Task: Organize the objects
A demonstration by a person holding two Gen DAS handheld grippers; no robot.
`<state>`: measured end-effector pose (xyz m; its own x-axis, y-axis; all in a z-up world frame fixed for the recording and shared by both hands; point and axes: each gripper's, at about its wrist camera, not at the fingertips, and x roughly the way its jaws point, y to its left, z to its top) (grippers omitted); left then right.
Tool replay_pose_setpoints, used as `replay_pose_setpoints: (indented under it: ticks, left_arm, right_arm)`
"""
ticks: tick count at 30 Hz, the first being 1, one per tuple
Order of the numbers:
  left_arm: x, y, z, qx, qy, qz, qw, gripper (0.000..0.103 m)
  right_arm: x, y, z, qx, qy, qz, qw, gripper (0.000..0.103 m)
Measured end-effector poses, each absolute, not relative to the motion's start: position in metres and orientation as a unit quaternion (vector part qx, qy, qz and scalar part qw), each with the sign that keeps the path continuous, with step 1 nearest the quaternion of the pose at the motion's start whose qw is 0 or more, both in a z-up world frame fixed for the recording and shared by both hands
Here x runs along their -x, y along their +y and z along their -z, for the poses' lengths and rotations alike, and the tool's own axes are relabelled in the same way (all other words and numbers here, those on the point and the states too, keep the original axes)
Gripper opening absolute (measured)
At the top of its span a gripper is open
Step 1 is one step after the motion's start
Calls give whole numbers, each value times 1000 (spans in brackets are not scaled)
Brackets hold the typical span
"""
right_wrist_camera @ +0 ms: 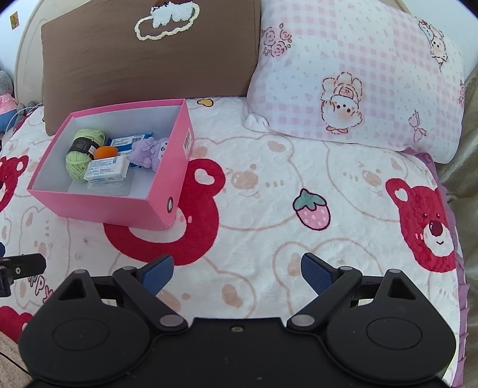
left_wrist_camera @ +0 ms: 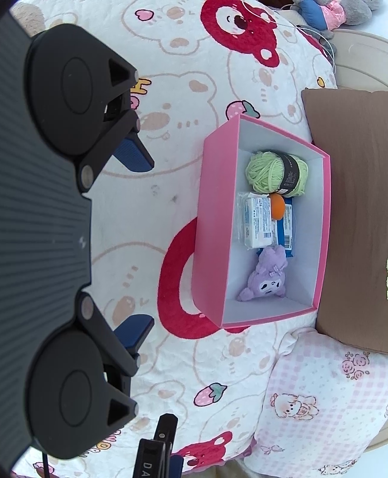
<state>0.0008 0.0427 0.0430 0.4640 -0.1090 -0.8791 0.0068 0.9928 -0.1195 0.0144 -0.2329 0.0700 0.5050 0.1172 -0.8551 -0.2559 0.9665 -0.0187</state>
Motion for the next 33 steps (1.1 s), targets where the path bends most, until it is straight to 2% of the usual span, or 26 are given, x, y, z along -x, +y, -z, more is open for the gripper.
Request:
replay_pose_setpoints:
  ticks: [33]
  left_arm:
    - [-1,43,-37,55,525,43,848,103]
  right_arm:
    - [-13,-229,-66,91,488,-112,861,94]
